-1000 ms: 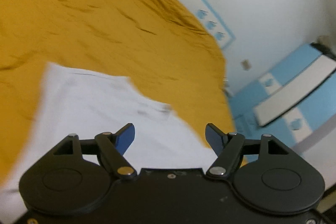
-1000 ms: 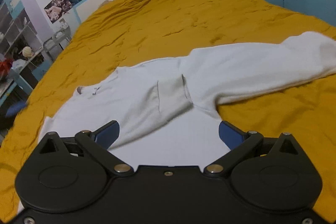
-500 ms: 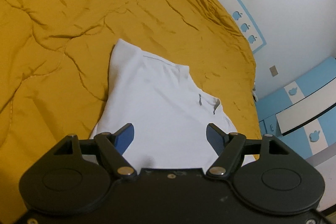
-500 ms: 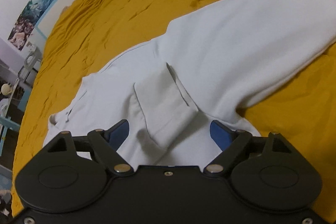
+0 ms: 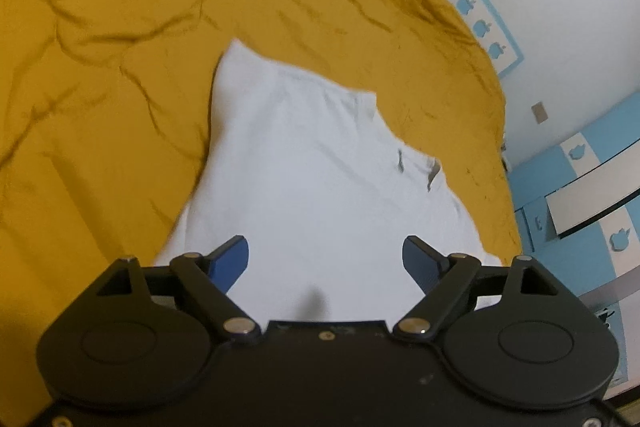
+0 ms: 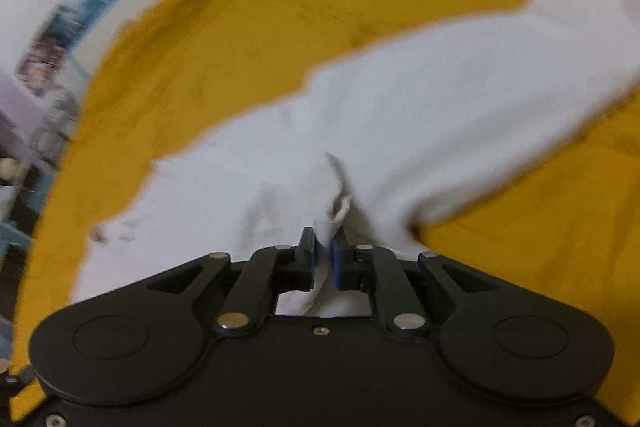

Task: Fold small clothes

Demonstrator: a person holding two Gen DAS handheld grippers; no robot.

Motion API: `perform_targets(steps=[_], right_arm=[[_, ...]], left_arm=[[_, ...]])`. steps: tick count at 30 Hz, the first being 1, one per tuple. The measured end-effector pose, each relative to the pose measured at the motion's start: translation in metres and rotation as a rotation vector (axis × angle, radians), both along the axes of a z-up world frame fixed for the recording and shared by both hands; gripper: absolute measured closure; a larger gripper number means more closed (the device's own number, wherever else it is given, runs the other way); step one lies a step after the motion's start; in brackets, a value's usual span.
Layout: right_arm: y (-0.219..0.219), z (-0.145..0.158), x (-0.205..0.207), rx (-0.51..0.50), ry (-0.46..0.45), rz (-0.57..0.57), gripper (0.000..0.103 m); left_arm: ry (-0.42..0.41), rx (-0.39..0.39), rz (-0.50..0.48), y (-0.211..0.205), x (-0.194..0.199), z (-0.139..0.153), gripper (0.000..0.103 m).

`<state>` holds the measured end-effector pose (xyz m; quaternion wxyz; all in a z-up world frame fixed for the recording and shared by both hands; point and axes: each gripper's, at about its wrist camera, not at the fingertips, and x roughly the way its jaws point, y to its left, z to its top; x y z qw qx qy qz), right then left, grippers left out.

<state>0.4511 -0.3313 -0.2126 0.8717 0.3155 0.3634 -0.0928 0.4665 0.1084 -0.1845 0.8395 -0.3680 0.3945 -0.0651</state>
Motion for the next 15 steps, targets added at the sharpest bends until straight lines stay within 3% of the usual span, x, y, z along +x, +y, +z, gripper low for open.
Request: perform_targets(steps=[2, 4, 6, 7, 10, 15], right_arm=[[-0.009, -0.002, -0.009, 0.048, -0.03, -0.008, 0.09], [-0.022, 0.008, -0.023, 0.077, -0.072, -0.022, 0.067], [-0.044, 0.026, -0.046, 0.061, -0.157, -0.049, 0.051], [-0.057, 0.035, -0.058, 0.032, -0.191, -0.074, 0.042], [-0.108, 0.056, -0.092, -0.075, -0.241, -0.199, 0.029], [-0.211, 0.056, -0.133, -0.141, -0.179, -0.465, 0.029]], left_arm=[[-0.01, 0.012, -0.017, -0.005, -0.003, 0.004, 0.016], [-0.045, 0.061, -0.049, -0.012, -0.007, 0.016, 0.014], [-0.084, 0.112, -0.079, -0.02, -0.012, 0.029, 0.001], [-0.112, 0.144, -0.098, -0.026, -0.015, 0.037, 0.0], [-0.17, 0.214, -0.153, -0.044, -0.023, 0.051, 0.0], [-0.163, 0.241, -0.212, -0.069, -0.024, 0.047, 0.0]])
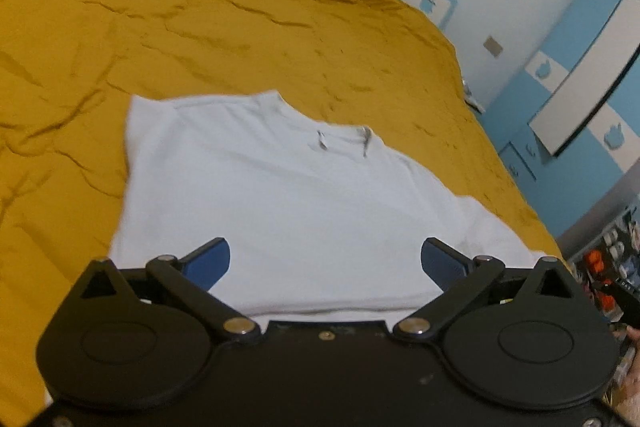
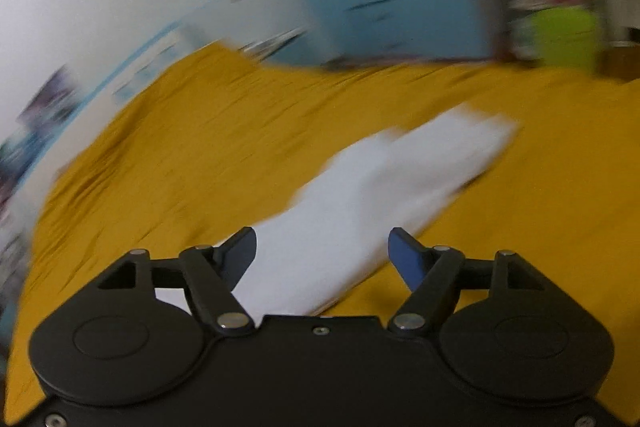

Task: Fold small clothes

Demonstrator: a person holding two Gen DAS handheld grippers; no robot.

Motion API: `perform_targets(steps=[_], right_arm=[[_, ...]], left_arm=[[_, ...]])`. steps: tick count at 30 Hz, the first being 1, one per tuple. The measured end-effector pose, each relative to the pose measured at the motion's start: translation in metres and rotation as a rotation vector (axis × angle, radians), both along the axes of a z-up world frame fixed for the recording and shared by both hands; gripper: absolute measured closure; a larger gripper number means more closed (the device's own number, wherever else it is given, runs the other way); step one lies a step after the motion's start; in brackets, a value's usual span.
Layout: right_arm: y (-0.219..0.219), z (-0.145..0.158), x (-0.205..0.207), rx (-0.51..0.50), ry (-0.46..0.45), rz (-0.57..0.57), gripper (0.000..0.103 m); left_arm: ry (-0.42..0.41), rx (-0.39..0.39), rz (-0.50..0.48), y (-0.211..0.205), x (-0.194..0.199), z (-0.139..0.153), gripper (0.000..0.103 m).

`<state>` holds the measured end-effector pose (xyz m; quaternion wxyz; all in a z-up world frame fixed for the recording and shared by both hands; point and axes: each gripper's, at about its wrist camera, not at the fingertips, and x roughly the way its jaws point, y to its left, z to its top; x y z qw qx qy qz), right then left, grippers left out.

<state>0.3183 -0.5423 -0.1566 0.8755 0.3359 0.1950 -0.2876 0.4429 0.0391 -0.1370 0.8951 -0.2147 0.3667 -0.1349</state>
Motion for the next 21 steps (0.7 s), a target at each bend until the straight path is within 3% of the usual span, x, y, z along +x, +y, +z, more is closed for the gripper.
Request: perform_targets(steps=[5, 9, 11, 13, 15, 18, 21], right_arm=[[-0.074, -0.035, -0.01, 0.185, -0.023, -0.138, 0.029], [-0.091, -0.06, 0.009, 0.308, -0.076, -0.167, 0.029], [-0.091, -0.062, 0.019, 0.293, -0.086, -0.174, 0.038], [-0.098, -0.066, 0.028, 0.304, -0.094, -0.188, 0.071], [-0.103, -0.073, 0.034, 0.332, -0.108, -0.193, 0.085], [-0.101, -0.068, 0.027, 0.333, -0.145, -0.203, 0.09], [-0.094, -0.052, 0.021, 0.261, -0.154, -0.192, 0.093]], left_arm=[[0.059, 0.011, -0.001, -0.015, 0.006, -0.014, 0.0], [0.089, 0.038, -0.006, -0.026, 0.012, -0.022, 0.0], [0.101, 0.055, -0.008, -0.031, 0.016, -0.024, 0.0], [0.109, 0.063, -0.013, -0.035, 0.018, -0.025, 0.0], [0.11, 0.07, -0.021, -0.04, 0.021, -0.027, 0.0], [0.113, 0.074, -0.03, -0.044, 0.024, -0.028, 0.0], [0.11, 0.071, -0.03, -0.041, 0.024, -0.028, 0.0]])
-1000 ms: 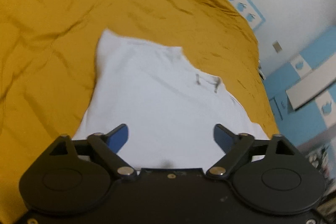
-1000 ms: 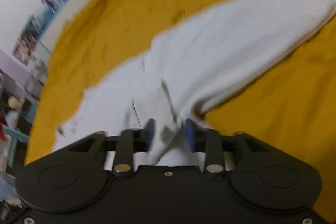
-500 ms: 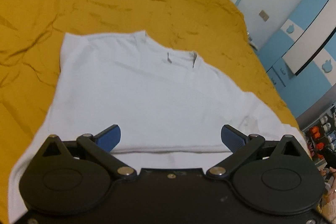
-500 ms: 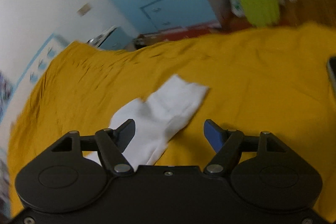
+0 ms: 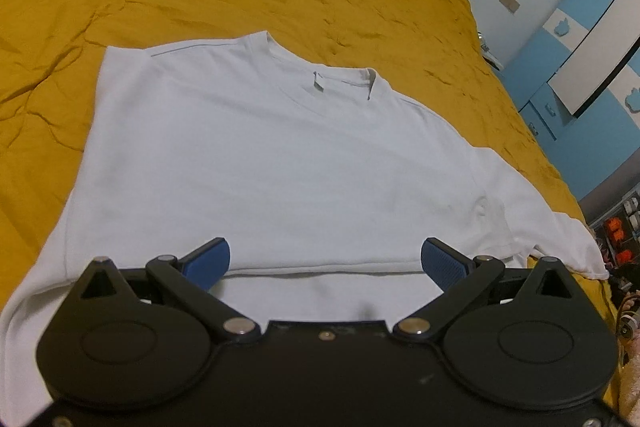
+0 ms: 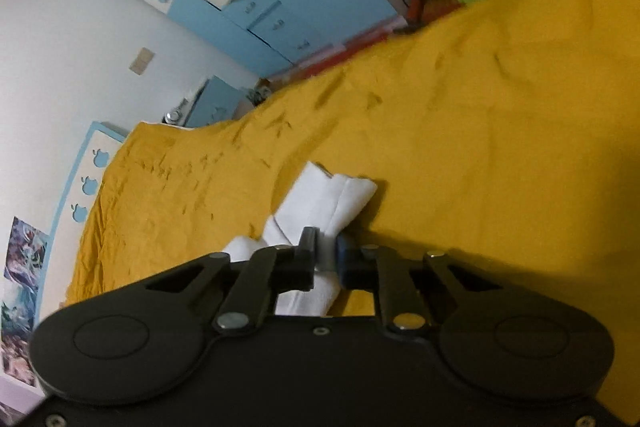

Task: Fold small clothes

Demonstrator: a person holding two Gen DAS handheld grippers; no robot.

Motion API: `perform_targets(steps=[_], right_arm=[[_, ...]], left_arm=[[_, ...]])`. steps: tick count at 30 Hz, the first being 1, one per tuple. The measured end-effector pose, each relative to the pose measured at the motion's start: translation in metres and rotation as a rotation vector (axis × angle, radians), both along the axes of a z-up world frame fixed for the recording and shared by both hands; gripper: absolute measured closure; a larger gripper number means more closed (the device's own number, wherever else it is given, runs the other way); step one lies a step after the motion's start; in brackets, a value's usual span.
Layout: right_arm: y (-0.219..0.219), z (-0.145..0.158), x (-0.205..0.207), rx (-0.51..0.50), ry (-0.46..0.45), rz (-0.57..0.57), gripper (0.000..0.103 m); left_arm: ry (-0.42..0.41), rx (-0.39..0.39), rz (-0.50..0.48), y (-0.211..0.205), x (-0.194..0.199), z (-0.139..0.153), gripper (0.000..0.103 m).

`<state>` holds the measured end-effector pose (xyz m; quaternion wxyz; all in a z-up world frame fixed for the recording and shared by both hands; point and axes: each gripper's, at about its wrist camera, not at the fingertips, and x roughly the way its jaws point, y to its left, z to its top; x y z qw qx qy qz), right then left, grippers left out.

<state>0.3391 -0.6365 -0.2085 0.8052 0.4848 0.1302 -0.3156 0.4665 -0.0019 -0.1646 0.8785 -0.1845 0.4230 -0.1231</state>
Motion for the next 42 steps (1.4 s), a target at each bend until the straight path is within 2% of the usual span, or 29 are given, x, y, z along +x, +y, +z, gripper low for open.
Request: perform_targets(steps=[4, 8, 12, 16, 19, 21, 23, 25, 26, 29, 32, 34, 37, 39, 42], right_arm=[[0.016, 0.041, 0.001, -0.113, -0.048, 0.055, 0.094], [0.059, 0.097, 0.014, -0.203, -0.15, 0.178, 0.094], [0.149, 0.154, 0.042, -0.281, -0.285, 0.392, 0.094], [0.262, 0.184, 0.075, -0.293, -0.398, 0.662, 0.095], [0.356, 0.185, 0.099, -0.246, -0.44, 0.879, 0.095], [0.416, 0.173, 0.114, -0.204, -0.426, 1.019, 0.094], [0.469, 0.152, 0.128, -0.152, -0.375, 1.149, 0.09], [0.511, 0.128, 0.139, -0.118, -0.263, 1.275, 0.075], [0.524, 0.121, 0.14, -0.122, -0.226, 1.293, 0.075], [0.524, 0.109, 0.132, -0.137, -0.205, 1.297, 0.075], [0.485, 0.113, 0.121, -0.186, -0.176, 1.21, 0.065], [0.444, 0.113, 0.118, -0.242, -0.134, 1.132, 0.057], [0.385, 0.102, 0.104, -0.386, -0.009, 0.987, 0.055], [0.352, 0.092, 0.095, -0.41, 0.082, 0.915, 0.053], [0.319, 0.07, 0.083, -0.439, 0.182, 0.881, 0.054]], left_arm=[[-0.013, -0.017, 0.011, 0.009, -0.005, 0.004, 0.0], [-0.026, -0.036, 0.034, 0.026, -0.014, 0.007, 0.0], [-0.038, -0.071, 0.073, 0.05, -0.023, 0.011, 0.0], [-0.059, -0.108, 0.12, 0.078, -0.036, 0.016, 0.0], [-0.059, -0.125, 0.153, 0.095, -0.044, 0.016, 0.0], [-0.056, -0.133, 0.17, 0.104, -0.049, 0.015, 0.0], [-0.054, -0.138, 0.184, 0.112, -0.052, 0.013, 0.0], [-0.047, -0.141, 0.199, 0.117, -0.054, 0.012, 0.0], [-0.046, -0.146, 0.203, 0.119, -0.053, 0.012, 0.0], [-0.048, -0.156, 0.217, 0.121, -0.048, 0.01, 0.0], [-0.048, -0.175, 0.228, 0.117, -0.041, 0.008, 0.0], [-0.052, -0.194, 0.228, 0.111, -0.035, 0.007, 0.0], [-0.074, -0.22, 0.193, 0.095, -0.024, 0.008, 0.0], [-0.085, -0.225, 0.167, 0.081, -0.015, 0.007, 0.0], [-0.055, -0.194, 0.136, 0.062, 0.001, -0.002, 0.0]])
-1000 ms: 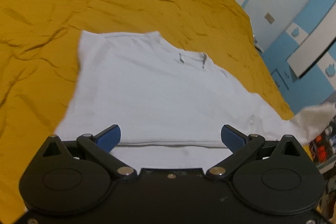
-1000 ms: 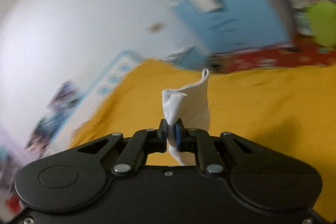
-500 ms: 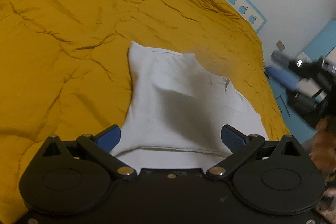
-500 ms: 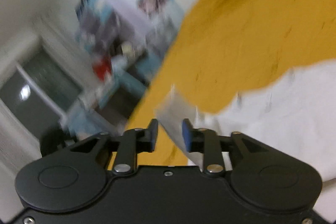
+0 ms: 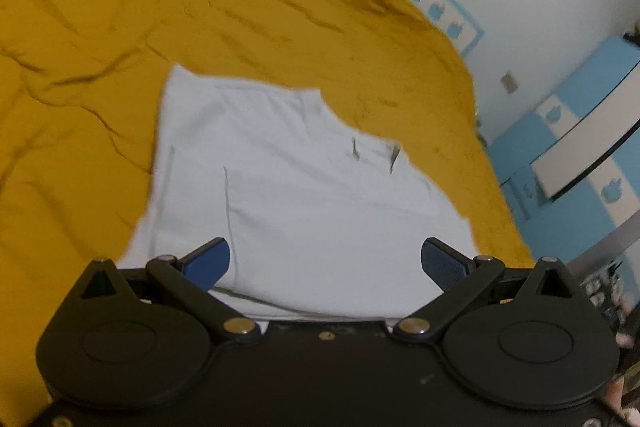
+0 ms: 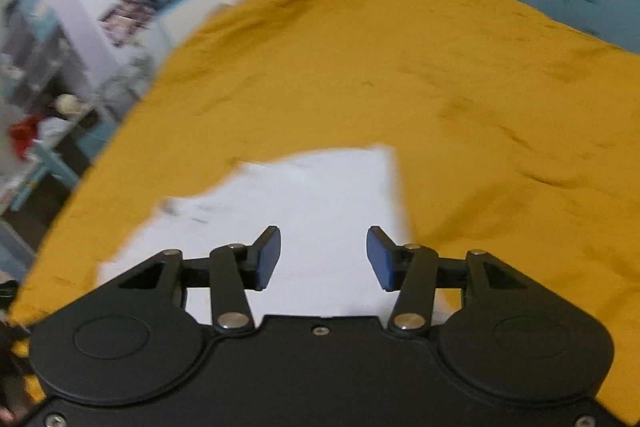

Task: Fold small clothes

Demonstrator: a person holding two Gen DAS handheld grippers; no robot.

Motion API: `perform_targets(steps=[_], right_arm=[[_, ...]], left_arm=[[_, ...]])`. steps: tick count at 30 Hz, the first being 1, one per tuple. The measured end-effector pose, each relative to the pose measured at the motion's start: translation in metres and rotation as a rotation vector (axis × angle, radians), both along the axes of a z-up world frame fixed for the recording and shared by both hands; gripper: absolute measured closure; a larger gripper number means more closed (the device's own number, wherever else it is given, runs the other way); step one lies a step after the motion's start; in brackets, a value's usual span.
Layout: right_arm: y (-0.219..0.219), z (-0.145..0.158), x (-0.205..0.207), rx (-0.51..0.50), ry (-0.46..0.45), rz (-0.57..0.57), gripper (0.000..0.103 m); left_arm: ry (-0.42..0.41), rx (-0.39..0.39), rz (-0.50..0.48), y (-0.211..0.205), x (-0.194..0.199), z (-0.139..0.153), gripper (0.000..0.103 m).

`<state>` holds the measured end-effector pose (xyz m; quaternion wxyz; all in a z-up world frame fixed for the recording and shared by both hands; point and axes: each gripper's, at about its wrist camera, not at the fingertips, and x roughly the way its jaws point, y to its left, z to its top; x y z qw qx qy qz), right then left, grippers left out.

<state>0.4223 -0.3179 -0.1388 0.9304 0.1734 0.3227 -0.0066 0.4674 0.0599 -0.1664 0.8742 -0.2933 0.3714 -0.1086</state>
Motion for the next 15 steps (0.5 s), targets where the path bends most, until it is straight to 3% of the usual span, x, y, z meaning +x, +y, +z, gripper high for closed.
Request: perform_targets(steps=[4, 8, 11, 12, 13, 15], right_arm=[[-0.004, -0.029, -0.022, -0.194, 0.057, 0.073, 0.054], [0.02, -0.053, -0.038, -0.423, 0.036, 0.182, 0.056], [0.028, -0.059, -0.031, -0.528, 0.023, 0.219, 0.061], [0.031, -0.06, -0.028, -0.543, 0.014, 0.231, 0.07], [0.03, -0.059, -0.026, -0.548, 0.003, 0.237, 0.09], [0.023, -0.053, -0.033, -0.509, 0.009, 0.236, 0.096]], left_arm=[[0.063, 0.045, -0.008, -0.011, 0.013, -0.017, 0.0], [0.092, 0.054, 0.003, -0.013, 0.018, -0.027, 0.0], [0.093, 0.084, -0.007, -0.019, 0.021, -0.026, 0.0], [0.095, 0.093, -0.01, -0.021, 0.022, -0.025, 0.0], [0.097, 0.097, -0.01, -0.022, 0.022, -0.024, 0.0], [0.1, 0.092, -0.004, -0.018, 0.02, -0.024, 0.0]])
